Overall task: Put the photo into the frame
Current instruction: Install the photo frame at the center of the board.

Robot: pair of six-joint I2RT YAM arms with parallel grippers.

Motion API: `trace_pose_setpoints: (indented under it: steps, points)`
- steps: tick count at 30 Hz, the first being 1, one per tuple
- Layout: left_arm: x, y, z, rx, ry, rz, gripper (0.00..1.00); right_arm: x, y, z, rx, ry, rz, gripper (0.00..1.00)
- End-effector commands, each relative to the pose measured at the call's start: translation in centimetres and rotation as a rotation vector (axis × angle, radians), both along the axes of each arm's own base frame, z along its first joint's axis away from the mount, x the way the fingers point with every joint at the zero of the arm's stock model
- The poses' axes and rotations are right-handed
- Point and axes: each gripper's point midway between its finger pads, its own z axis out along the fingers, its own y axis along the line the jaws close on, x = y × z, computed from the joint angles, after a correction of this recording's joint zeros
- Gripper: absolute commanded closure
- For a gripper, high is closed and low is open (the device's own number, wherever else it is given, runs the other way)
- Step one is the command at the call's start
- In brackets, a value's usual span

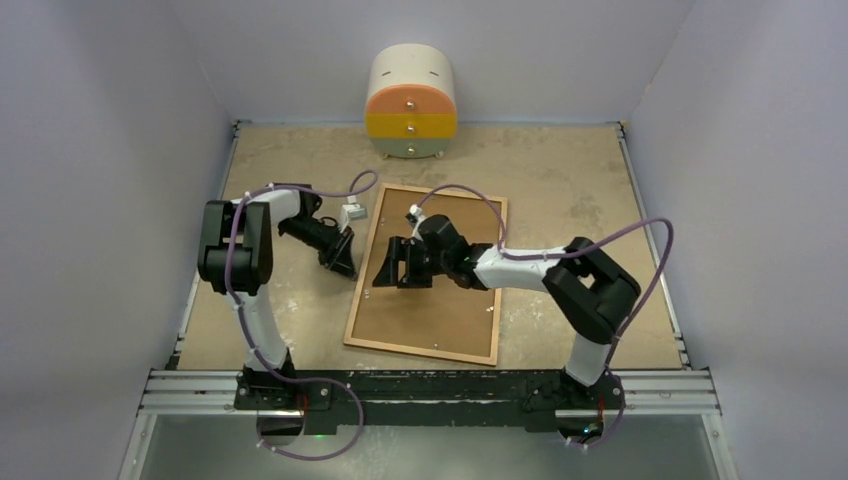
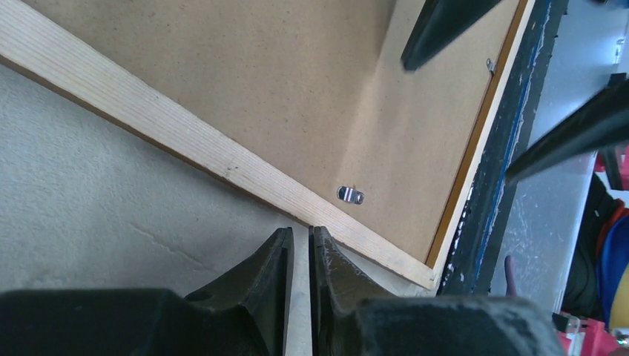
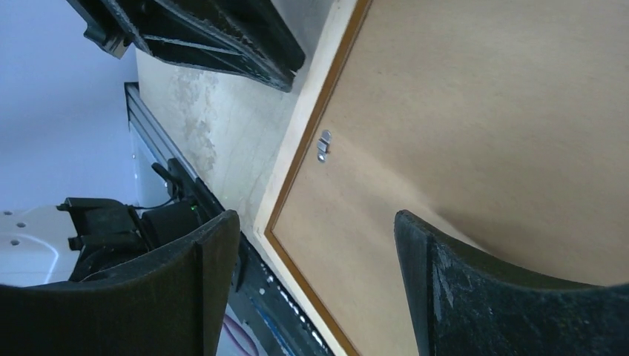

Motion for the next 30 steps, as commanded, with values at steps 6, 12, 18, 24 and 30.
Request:
trace_pose_setpoints:
  steps: [6,12,18,24,30]
  points:
    - [0.6,-1.1,-0.4,-0.083,0.029,0.015,0.89,-0.3,6.5,1.4,0.141,-0.081,0.094,0.25]
    - [0.5,-1.1,-0.4,-0.081,0.018,0.008,0.9,-0.4,7.7,0.2,0.128,-0.067,0.106,0.28]
    - [0.4,-0.9,-0.5,-0.072,0.007,0.004,0.9,-1.0,7.9,-1.0,0.113,-0.045,0.119,0.29]
    - [0.3,-0.9,-0.7,-0.067,0.009,0.001,0.9,-1.6,8.5,-1.3,0.133,-0.022,0.133,0.31]
    - [0.2,-0.8,-0.8,-0.061,0.009,0.002,0.9,-2.1,9.1,-1.2,0.142,-0.008,0.152,0.35]
